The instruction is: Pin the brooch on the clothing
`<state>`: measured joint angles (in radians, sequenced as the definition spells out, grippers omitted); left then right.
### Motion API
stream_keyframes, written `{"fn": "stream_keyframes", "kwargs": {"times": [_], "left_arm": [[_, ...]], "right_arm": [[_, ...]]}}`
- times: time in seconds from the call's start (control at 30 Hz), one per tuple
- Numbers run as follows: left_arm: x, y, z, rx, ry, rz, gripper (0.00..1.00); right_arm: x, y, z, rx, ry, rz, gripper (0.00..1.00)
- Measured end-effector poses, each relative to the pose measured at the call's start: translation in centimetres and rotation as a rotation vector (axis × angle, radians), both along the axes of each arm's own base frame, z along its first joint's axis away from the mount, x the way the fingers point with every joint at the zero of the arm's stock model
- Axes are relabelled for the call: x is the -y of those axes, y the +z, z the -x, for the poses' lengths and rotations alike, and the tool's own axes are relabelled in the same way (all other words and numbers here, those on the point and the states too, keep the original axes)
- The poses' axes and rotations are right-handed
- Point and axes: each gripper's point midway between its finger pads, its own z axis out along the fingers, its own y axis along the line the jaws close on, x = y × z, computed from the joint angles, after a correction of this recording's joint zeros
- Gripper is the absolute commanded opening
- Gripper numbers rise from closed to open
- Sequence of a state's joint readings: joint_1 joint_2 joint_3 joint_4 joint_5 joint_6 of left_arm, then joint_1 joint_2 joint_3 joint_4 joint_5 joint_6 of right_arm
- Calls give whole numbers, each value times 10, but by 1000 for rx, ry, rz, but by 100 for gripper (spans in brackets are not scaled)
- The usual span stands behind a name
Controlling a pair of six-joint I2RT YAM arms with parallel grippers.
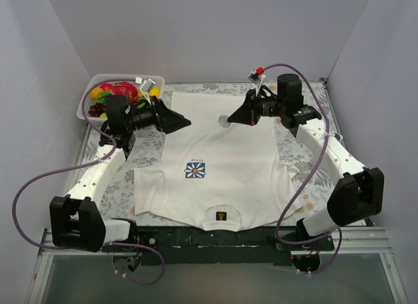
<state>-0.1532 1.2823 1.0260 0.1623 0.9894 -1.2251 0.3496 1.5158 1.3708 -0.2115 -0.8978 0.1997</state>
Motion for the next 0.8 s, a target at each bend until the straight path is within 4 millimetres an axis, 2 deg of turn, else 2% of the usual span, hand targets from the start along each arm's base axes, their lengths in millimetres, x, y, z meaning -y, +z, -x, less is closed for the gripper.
{"fn": "stream_keyframes", "kwargs": {"times": [0.17, 0.27, 0.4, 0.5, 0.53, 0.57, 0.63, 0.67, 0.73, 0.8], "left_arm": [[4, -17, 39, -69, -110, 59, 92], [3, -20, 57, -50, -134, 63, 88], [7, -25, 77, -41, -180, 58, 83], [16, -36, 92, -63, -225, 48, 79], [19, -42, 97, -77, -242, 43, 77], [23, -47, 102, -93, -258, 36, 70], [30, -54, 110, -114, -285, 22, 67], [33, -57, 113, -120, -292, 13, 58], [38, -63, 118, -131, -311, -5, 48], [41, -67, 120, -145, -321, -20, 44]], "right_arm": [[0, -28, 29, 8, 4, -12, 1], [-15, -44, 47, 0, 58, -5, 1], [-35, -45, 69, 23, 165, -19, 1], [-45, -40, 86, 48, 253, -42, 1], [-48, -39, 90, 55, 279, -47, 1], [-51, -38, 93, 63, 303, -49, 1], [-59, -37, 96, 75, 351, -42, 1], [-64, -37, 97, 78, 370, -36, 1], [-72, -38, 100, 82, 402, -26, 1], [-77, -41, 105, 85, 430, -18, 1]]}}
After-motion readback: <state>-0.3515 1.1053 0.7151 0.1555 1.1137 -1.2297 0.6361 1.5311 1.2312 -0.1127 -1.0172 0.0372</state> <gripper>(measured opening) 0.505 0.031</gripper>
